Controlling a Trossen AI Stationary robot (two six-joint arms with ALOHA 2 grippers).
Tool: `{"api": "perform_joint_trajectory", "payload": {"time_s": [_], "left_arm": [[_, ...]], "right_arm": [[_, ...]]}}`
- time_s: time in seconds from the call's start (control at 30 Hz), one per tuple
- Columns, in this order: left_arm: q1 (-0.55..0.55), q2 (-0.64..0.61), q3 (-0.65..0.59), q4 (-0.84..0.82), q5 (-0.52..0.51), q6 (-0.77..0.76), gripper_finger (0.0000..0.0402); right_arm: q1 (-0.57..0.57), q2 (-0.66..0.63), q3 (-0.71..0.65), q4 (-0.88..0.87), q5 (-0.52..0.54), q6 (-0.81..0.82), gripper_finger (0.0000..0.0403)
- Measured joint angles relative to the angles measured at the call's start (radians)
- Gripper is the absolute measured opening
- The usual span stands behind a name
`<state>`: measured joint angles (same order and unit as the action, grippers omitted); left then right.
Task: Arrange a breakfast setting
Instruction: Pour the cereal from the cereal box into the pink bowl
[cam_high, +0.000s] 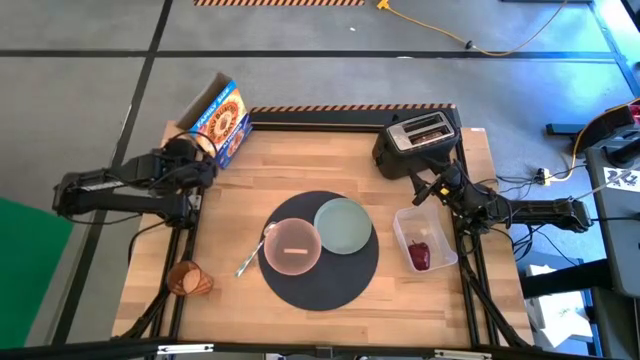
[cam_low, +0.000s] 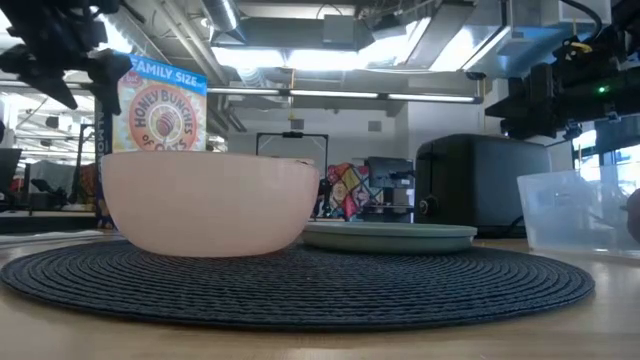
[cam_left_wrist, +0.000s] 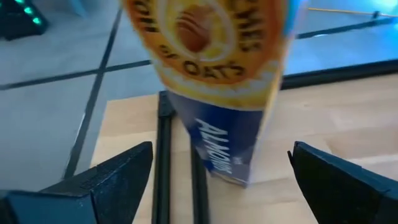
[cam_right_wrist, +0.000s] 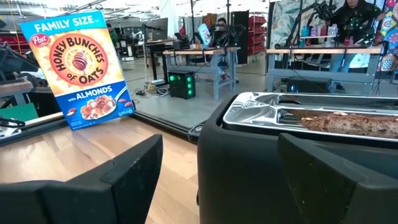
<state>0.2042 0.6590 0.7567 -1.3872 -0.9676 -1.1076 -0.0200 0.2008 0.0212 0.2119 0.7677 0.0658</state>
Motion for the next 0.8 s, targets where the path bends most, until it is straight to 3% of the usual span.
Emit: {"api": "perform_joint_trajectory", "payload": {"time_s": [0.33, 0.63, 0.8], "left_arm": [[0.094, 0.002, 0.000, 0.231, 0.036, 0.240, 0.0375], [0.199, 0.003, 0.000, 0.209, 0.047, 0.222, 0.0375], [0.247, 0.002, -0.014, 0.249, 0.063, 0.297, 0.0375]], "right_arm": [[0.000, 0.000, 0.000, 0.006, -0.009, 0.000, 0.0305], [0.000, 0.000, 0.000, 0.003, -0.019, -0.003, 0.0305], [0.000, 0.000, 0.000, 0.003, -0.020, -0.014, 0.0305]]}}
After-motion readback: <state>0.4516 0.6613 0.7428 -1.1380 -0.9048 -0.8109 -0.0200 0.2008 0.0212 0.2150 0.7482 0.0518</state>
